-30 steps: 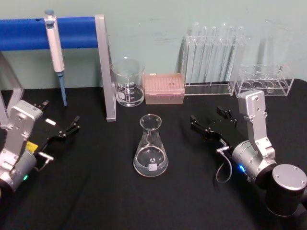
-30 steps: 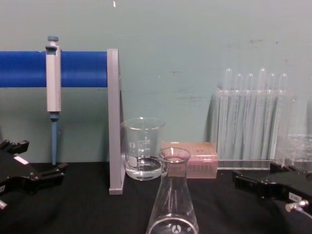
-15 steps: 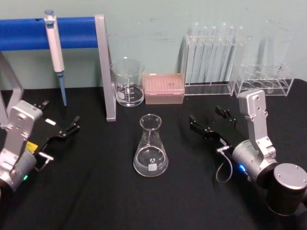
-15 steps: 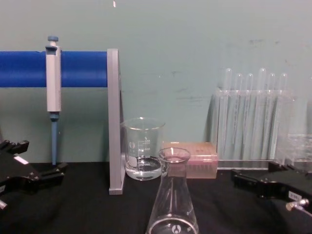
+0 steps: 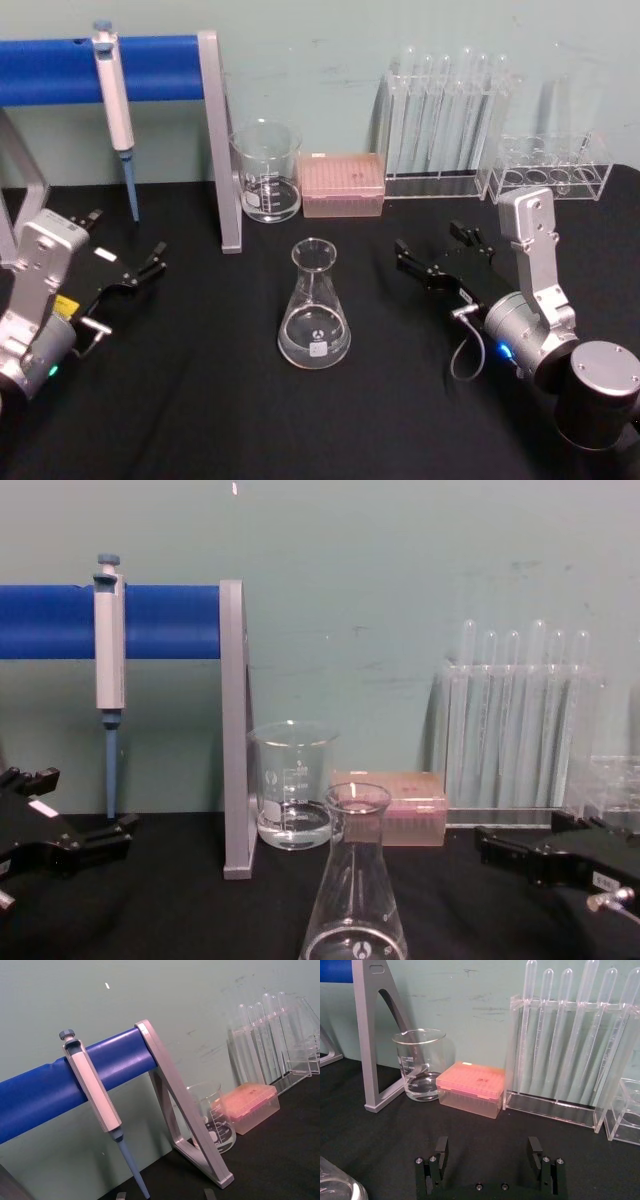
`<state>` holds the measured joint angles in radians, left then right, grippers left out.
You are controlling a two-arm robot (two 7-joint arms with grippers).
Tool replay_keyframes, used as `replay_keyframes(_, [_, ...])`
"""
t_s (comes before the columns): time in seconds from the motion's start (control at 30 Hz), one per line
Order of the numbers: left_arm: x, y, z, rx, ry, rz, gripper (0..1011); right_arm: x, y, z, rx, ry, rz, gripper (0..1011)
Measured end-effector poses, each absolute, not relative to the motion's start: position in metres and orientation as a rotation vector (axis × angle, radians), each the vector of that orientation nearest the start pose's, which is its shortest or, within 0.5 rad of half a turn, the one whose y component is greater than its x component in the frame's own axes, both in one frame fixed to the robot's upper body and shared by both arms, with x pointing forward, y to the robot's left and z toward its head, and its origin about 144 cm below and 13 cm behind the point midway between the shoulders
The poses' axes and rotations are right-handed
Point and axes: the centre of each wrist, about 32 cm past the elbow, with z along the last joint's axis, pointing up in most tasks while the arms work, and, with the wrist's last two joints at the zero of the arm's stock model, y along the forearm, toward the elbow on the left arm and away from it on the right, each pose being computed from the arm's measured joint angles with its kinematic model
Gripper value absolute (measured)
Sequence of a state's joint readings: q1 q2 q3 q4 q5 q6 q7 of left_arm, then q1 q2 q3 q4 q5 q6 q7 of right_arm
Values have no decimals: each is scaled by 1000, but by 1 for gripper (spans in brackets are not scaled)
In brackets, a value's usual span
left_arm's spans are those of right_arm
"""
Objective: Grasp the erlenmeyer flask with one hand, shake it three times, then place it back.
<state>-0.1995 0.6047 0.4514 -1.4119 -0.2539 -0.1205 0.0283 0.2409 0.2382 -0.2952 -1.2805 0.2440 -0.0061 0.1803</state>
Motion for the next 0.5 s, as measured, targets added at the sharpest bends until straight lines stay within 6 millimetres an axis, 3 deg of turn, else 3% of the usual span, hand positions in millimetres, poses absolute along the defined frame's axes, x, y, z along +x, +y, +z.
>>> replay_keyframes(0.5, [489,310,1140,304,-285,1248,1001,517,-231,1124,-120,41,-1181,1000])
